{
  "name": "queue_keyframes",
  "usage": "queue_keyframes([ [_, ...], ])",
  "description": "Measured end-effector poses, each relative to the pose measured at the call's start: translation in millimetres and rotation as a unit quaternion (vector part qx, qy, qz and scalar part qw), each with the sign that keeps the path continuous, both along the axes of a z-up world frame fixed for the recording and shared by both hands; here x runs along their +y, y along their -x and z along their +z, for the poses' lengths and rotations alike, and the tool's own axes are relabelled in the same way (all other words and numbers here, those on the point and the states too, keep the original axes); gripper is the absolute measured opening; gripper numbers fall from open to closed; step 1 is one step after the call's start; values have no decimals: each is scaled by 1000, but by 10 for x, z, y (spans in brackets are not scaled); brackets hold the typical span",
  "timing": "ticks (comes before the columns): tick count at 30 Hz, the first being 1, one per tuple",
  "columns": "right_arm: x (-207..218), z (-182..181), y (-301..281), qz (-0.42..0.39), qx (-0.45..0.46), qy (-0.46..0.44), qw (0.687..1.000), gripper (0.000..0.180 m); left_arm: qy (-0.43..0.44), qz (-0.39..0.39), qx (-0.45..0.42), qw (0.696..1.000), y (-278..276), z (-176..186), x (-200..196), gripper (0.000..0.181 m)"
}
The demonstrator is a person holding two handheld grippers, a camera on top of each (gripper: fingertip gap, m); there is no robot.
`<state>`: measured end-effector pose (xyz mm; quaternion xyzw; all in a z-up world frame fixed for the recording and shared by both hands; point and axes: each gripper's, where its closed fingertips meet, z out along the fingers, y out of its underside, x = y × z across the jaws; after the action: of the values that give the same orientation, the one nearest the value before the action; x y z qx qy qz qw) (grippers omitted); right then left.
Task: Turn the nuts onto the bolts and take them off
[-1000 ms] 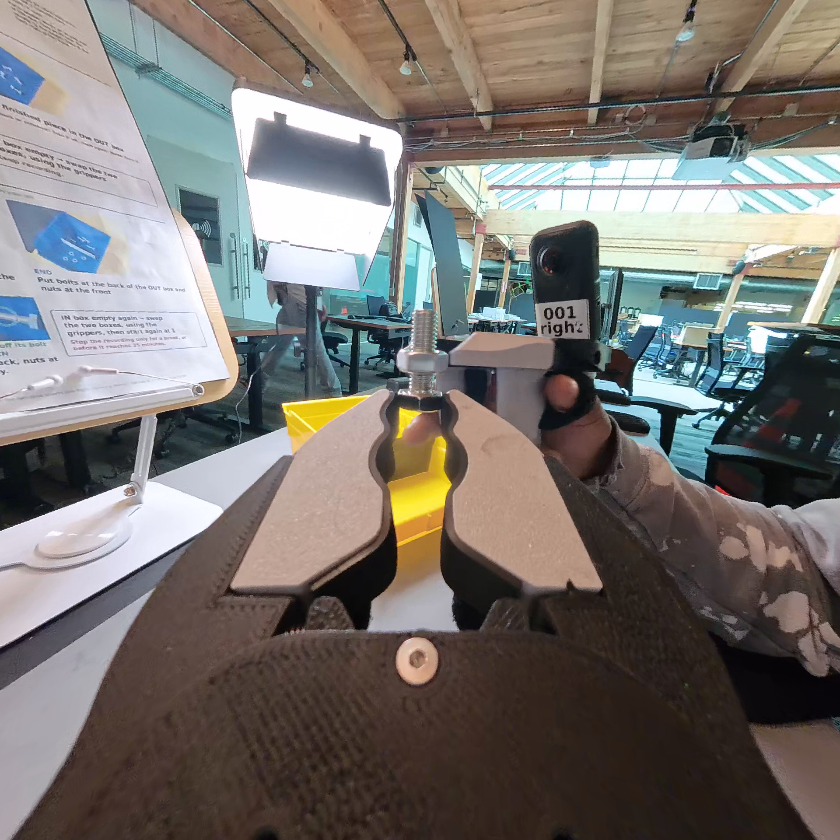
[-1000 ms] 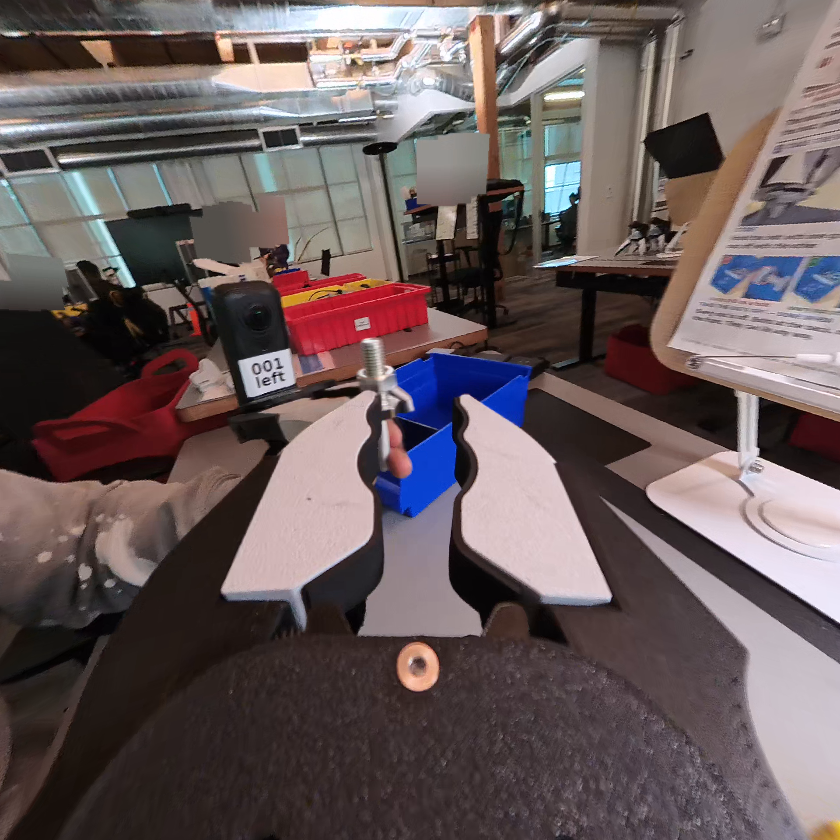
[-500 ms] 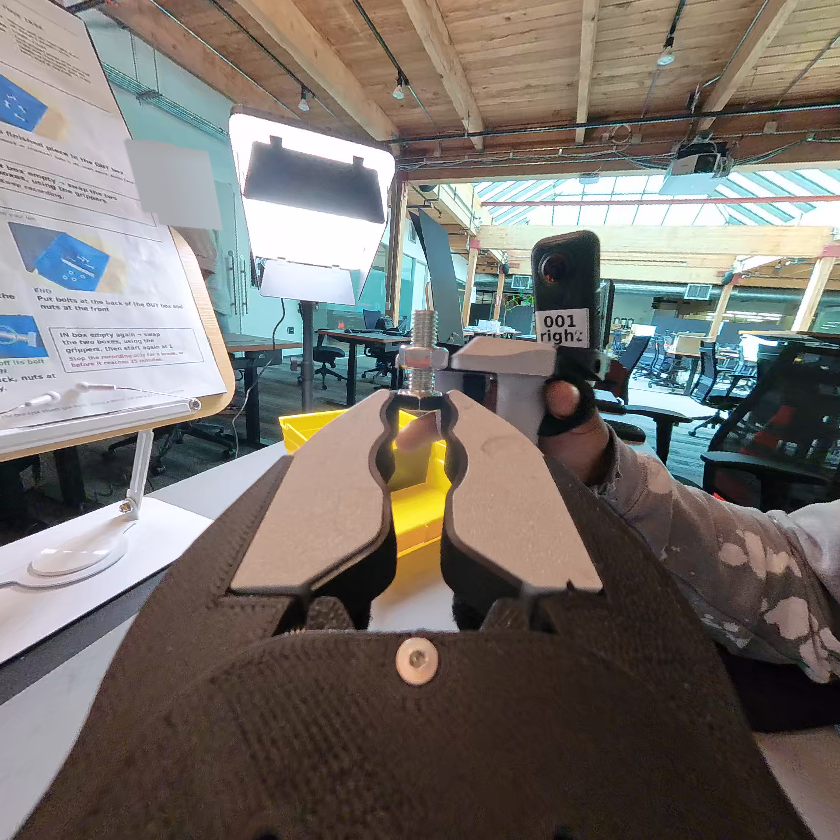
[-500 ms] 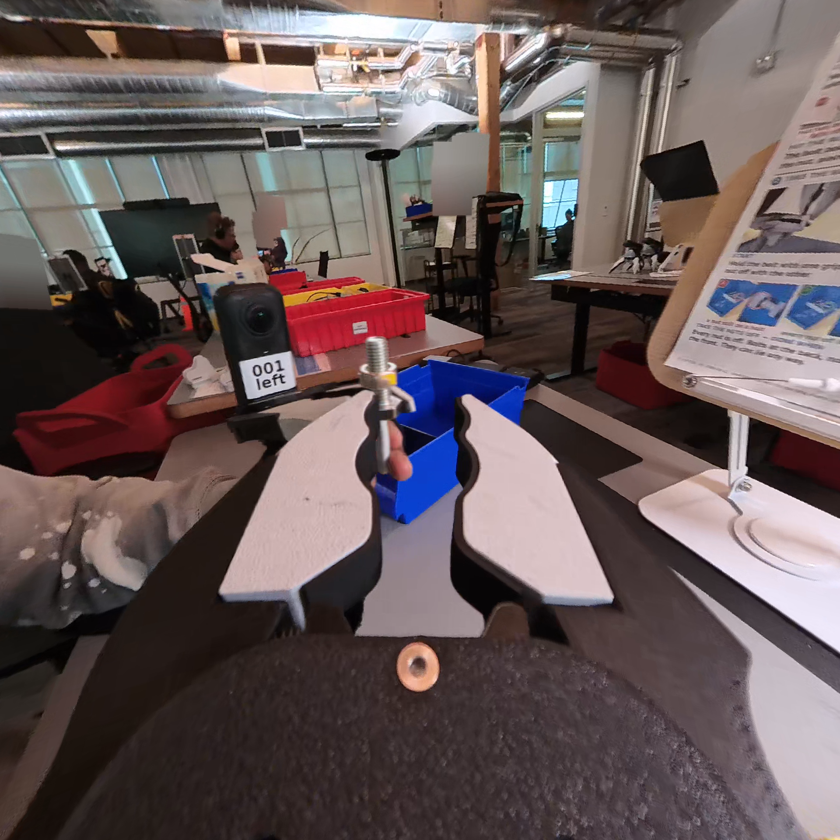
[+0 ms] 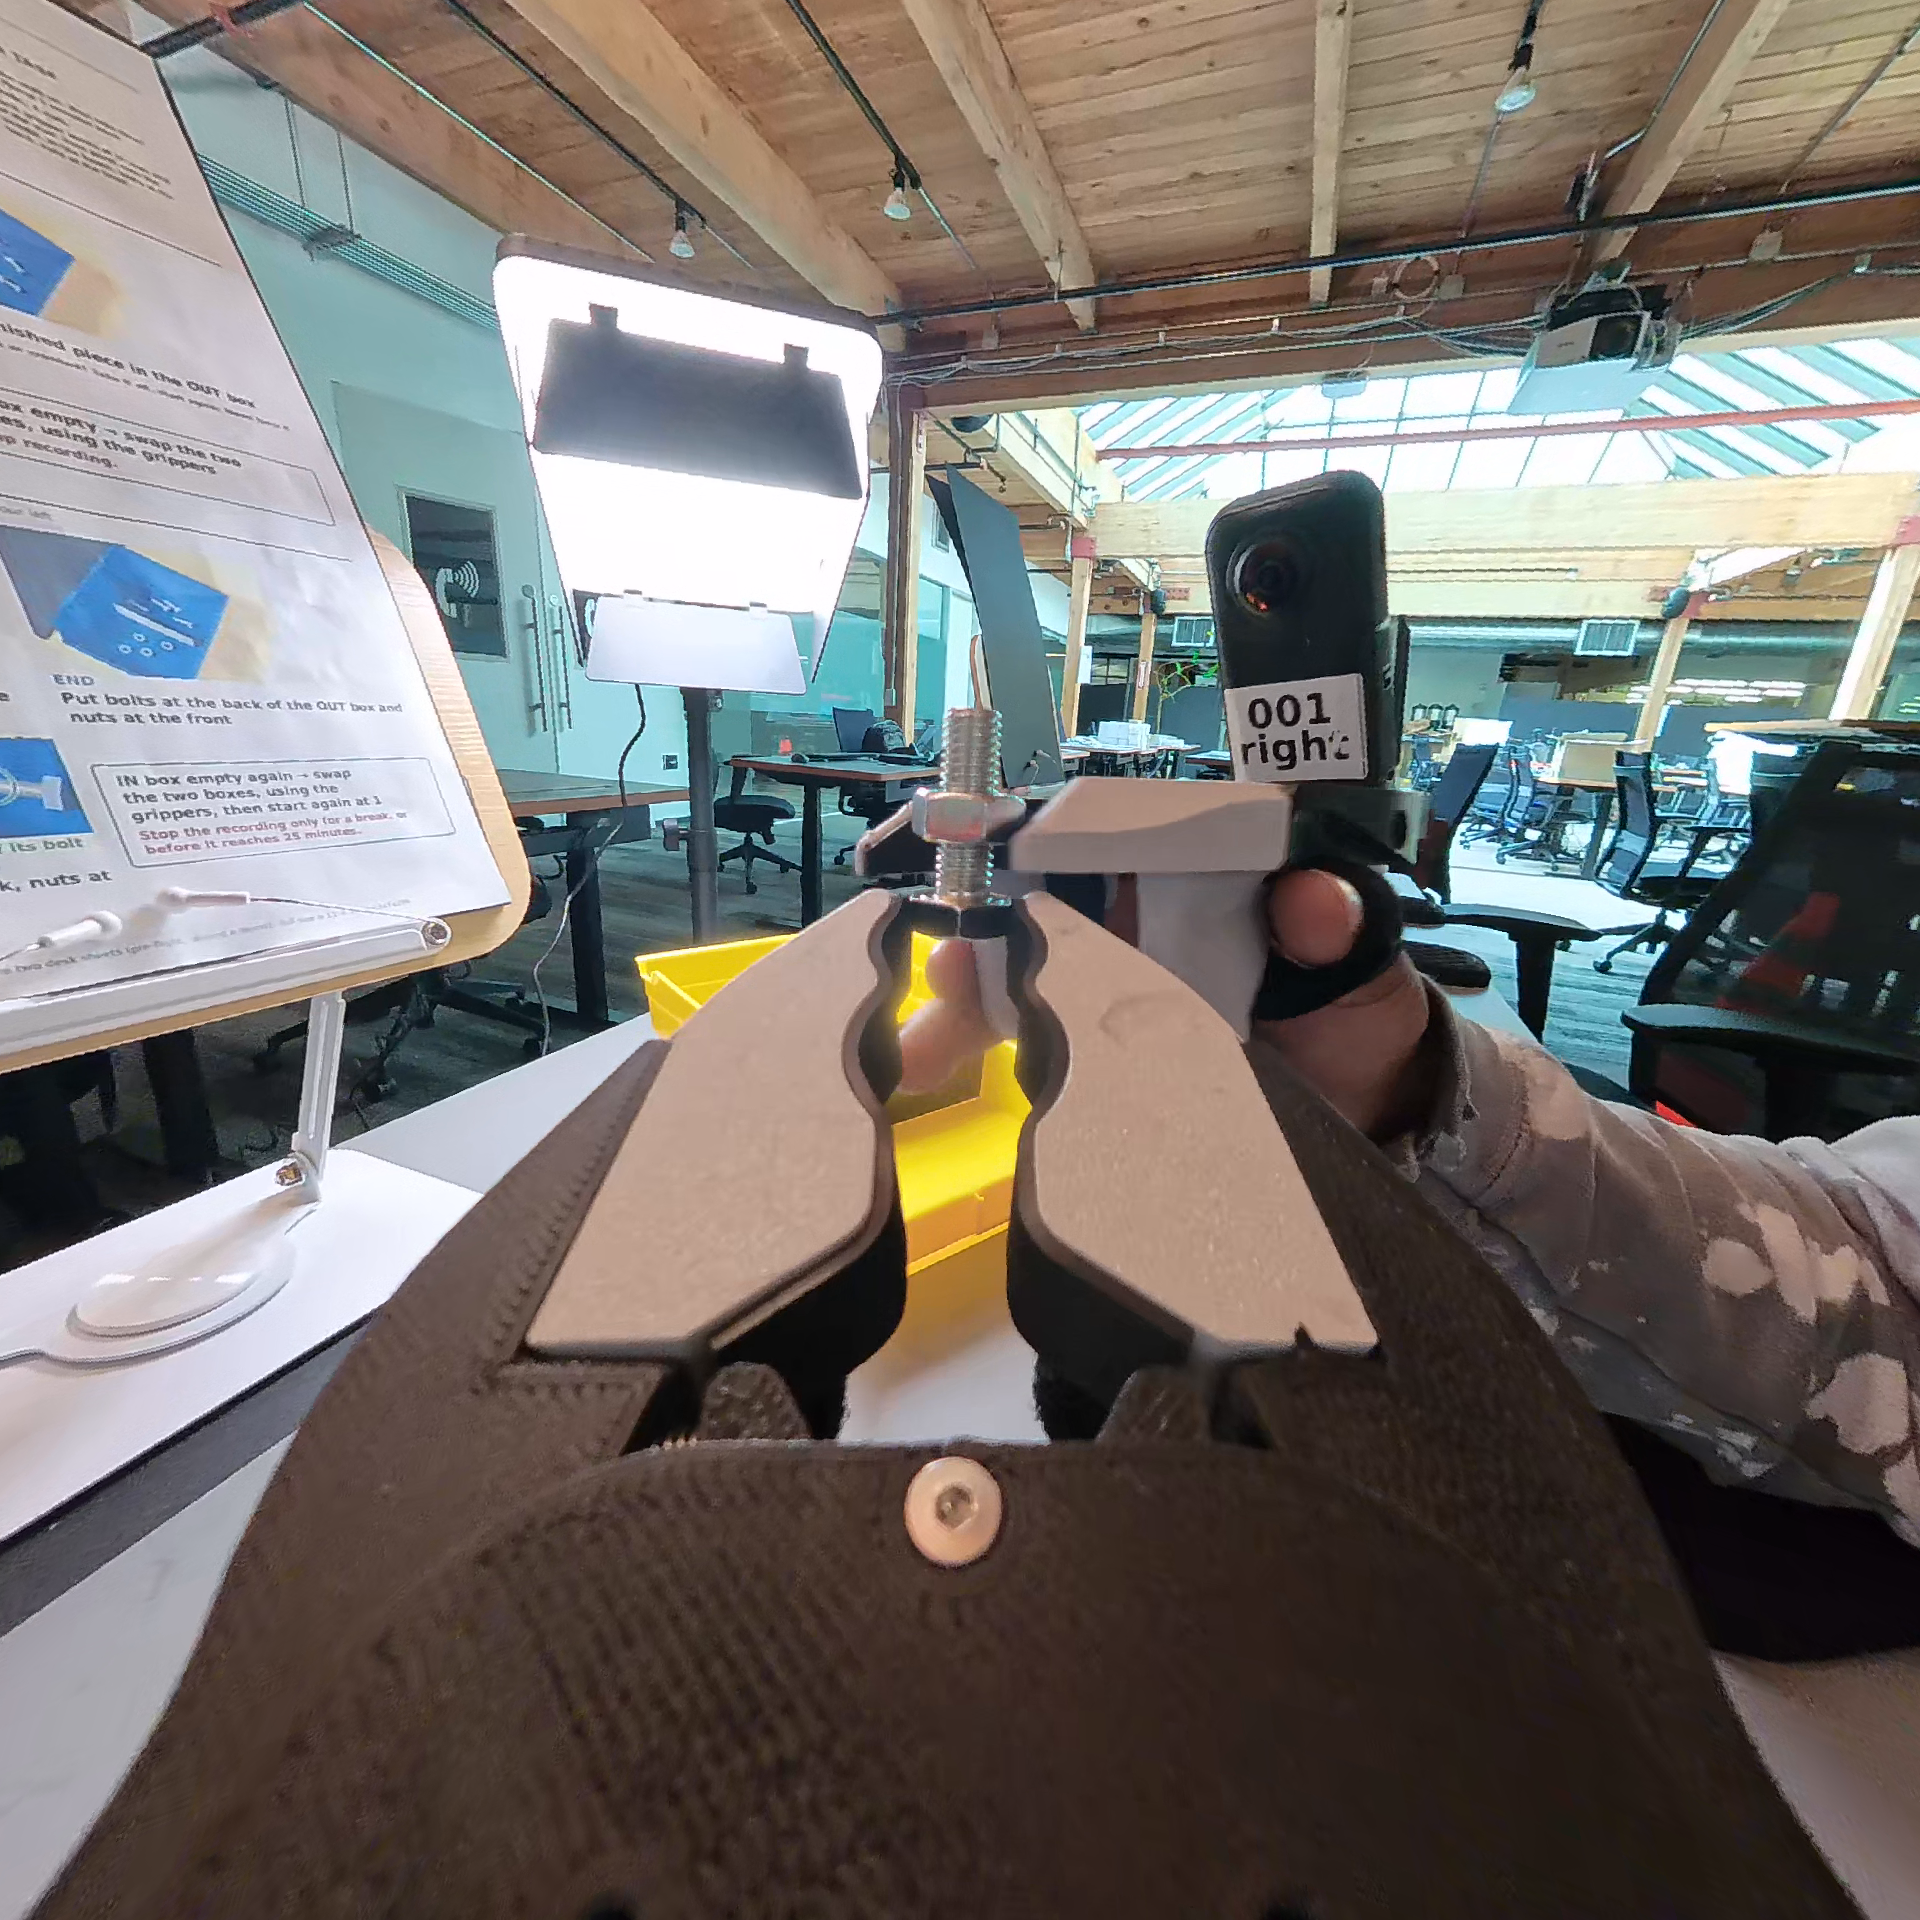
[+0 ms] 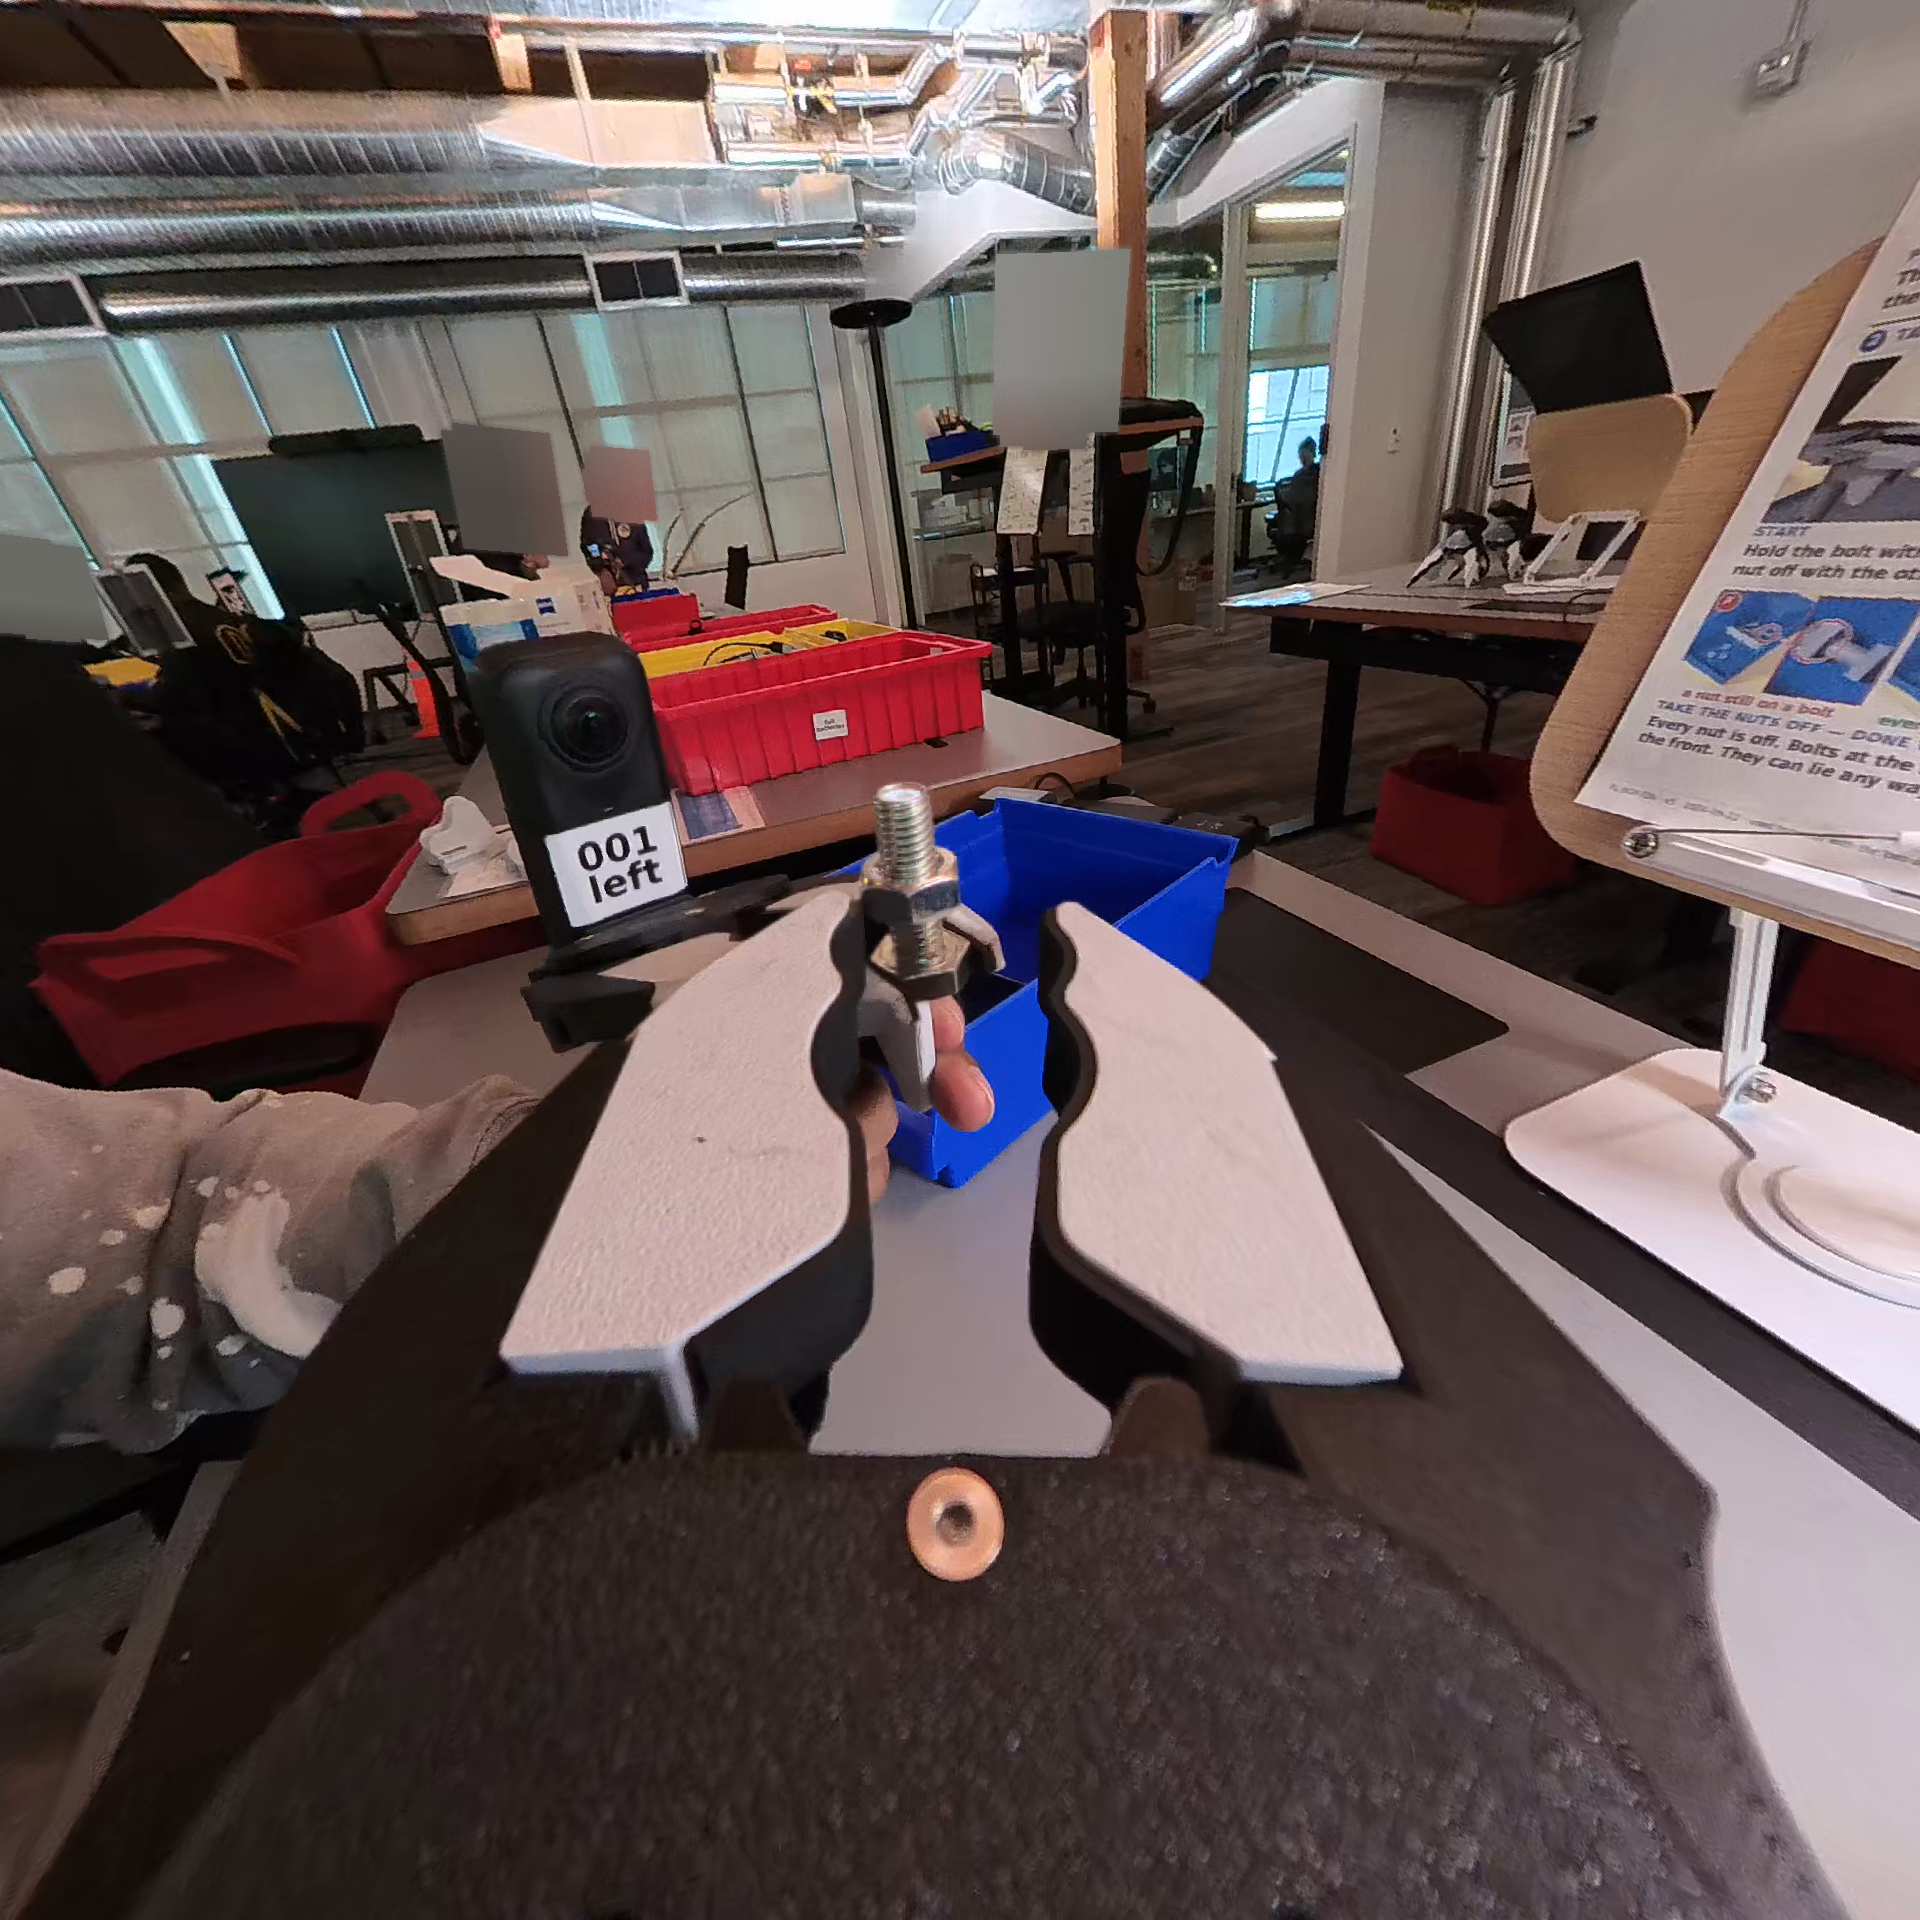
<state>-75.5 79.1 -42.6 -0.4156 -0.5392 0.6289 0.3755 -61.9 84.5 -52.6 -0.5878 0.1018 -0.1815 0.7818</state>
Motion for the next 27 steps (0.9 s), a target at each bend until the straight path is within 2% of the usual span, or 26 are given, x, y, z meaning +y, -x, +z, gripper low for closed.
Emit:
queue_keyframes([
  [2,29,26,-21,9,5,11,1000,26,-3,0,-10,1000,30,24,-15,18],
  [4,200,115,-47,-25,33,38,998,9,-12,-11,-24,1000,71,71,-54,18],
  [6,264,147,-74,-33,40,44,998,17,-15,-4,-19,1000,98,89,-64,18],
  [10,35,113,-51,-1,26,15,1000,38,-10,-3,-16,1000,64,50,-35,18],
  [13,51,102,-31,-10,25,19,999,34,-11,-4,-14,1000,24,41,-32,18],
  [14,131,101,-31,-22,20,29,999,17,-14,-3,-20,1000,49,59,-43,18],
  [15,246,99,-30,-45,19,33,998,12,-24,-12,-26,999,53,97,-78,18],
  [17,326,117,-59,-58,25,27,998,16,-26,-7,-22,999,82,130,-93,18],
  [20,137,159,-78,-22,30,20,999,31,-22,-1,-19,1000,85,108,-75,18],
  [23,-14,148,-53,-3,29,23,999,36,-16,0,-12,1000,32,52,-40,18],
  [25,41,131,-42,-13,26,23,999,34,-20,3,-10,1000,16,69,-52,18],
  [26,152,126,-40,-36,22,30,999,16,-26,1,-13,1000,28,90,-69,18],
  [27,280,121,-41,-64,23,30,997,13,-33,-6,-19,999,33,124,-96,18],
])
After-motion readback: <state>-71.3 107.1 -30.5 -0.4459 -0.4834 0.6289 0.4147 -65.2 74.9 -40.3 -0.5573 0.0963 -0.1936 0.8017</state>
